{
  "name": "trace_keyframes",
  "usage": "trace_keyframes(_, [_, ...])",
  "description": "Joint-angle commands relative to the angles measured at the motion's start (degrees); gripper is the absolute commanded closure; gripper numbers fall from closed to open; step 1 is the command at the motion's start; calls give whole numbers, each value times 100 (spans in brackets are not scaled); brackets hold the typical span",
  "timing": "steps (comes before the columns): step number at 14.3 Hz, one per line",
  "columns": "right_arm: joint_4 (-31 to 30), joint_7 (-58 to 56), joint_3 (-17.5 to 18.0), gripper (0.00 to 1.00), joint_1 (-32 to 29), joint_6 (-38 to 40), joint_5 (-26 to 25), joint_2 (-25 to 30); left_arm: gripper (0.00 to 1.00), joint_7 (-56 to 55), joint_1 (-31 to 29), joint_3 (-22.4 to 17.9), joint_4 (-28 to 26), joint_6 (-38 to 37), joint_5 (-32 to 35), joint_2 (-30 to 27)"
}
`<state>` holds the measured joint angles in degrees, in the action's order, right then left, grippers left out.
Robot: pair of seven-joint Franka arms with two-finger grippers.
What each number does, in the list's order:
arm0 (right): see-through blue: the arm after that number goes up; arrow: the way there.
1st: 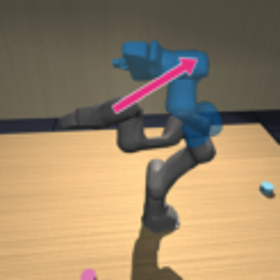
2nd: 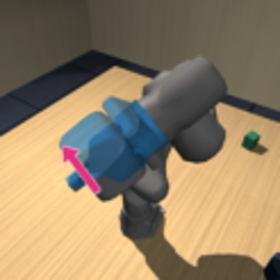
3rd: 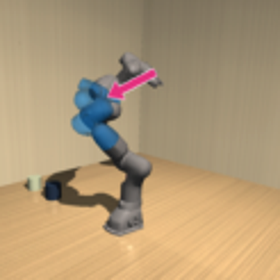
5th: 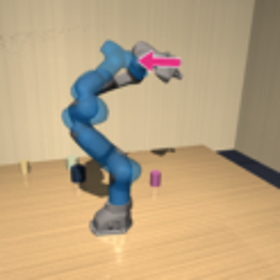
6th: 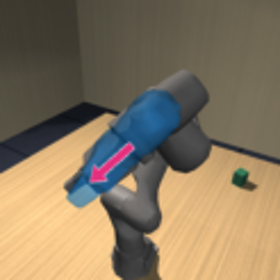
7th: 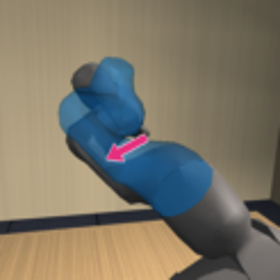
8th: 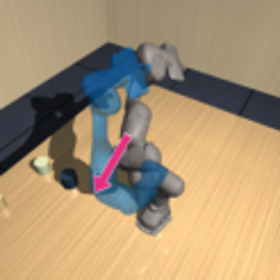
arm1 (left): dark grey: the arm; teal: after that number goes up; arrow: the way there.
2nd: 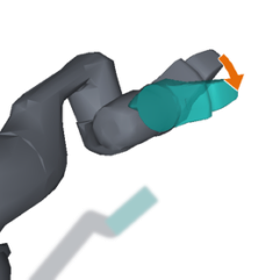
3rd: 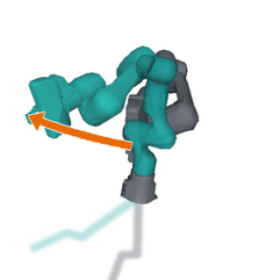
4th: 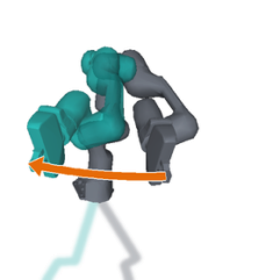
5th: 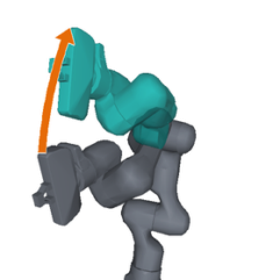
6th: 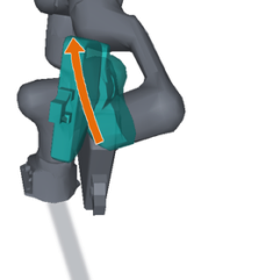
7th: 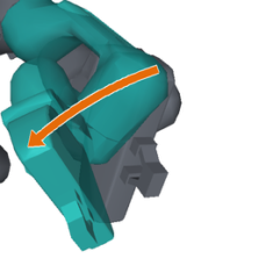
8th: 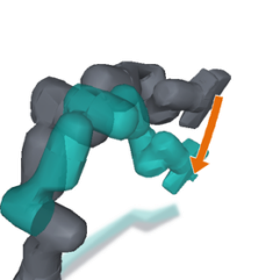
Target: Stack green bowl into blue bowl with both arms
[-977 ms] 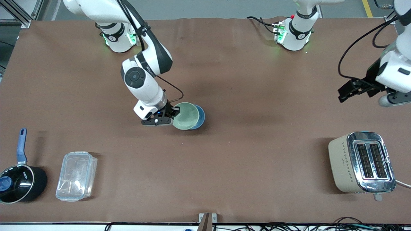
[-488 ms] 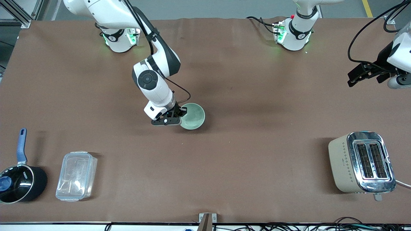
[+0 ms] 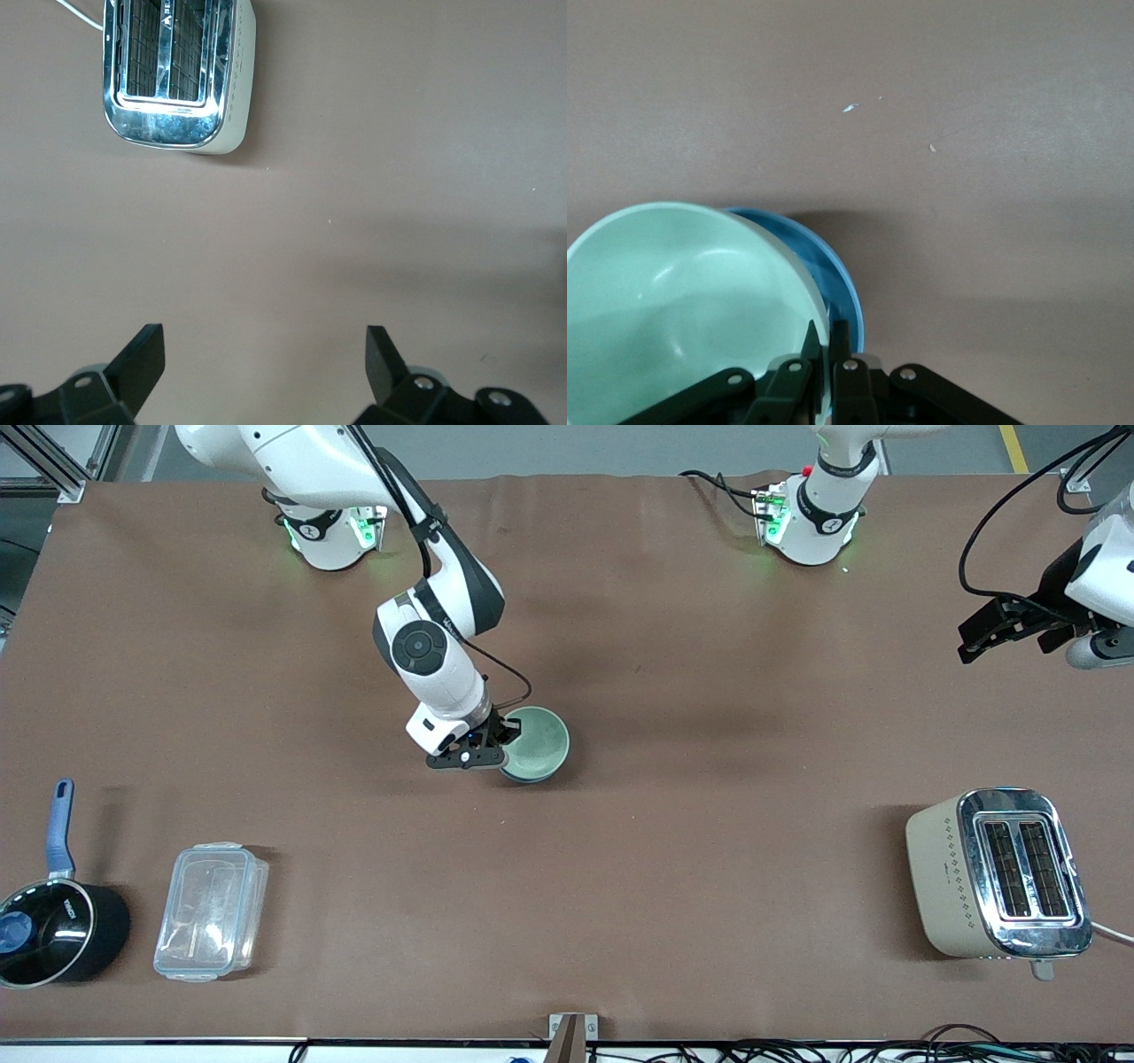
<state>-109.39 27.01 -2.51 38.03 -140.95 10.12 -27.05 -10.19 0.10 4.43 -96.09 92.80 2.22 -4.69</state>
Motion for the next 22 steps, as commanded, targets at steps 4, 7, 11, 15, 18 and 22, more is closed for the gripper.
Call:
trace_keyframes(4, [-4, 50, -65, 95, 73, -2, 104, -10, 0, 140, -28, 6, -15, -60, -116, -111])
trace_keyframes(7, [-39, 32, -74, 42, 64, -2, 104, -2, 0, 140, -19, 14, -6, -51, -116, -111])
trace_keyframes(11, [-22, 32, -100, 0, 38, 24, 95, 51, 0, 140, -19, 14, 3, -42, -108, -102])
trace_keyframes(15, [-21, 6, -424, 0, -77, 208, 78, 568, 0, 140, -19, 23, 3, -34, -108, -111])
trace_keyframes(18, [5, -12, -978, 0, -68, 498, 52, 1069, 0, 140, -19, 32, 3, -42, -108, -119])
trace_keyframes(22, [22, -29, -1620, 0, -68, 1095, -552, 1676, 0, 140, -10, 58, 3, -51, -108, -119])
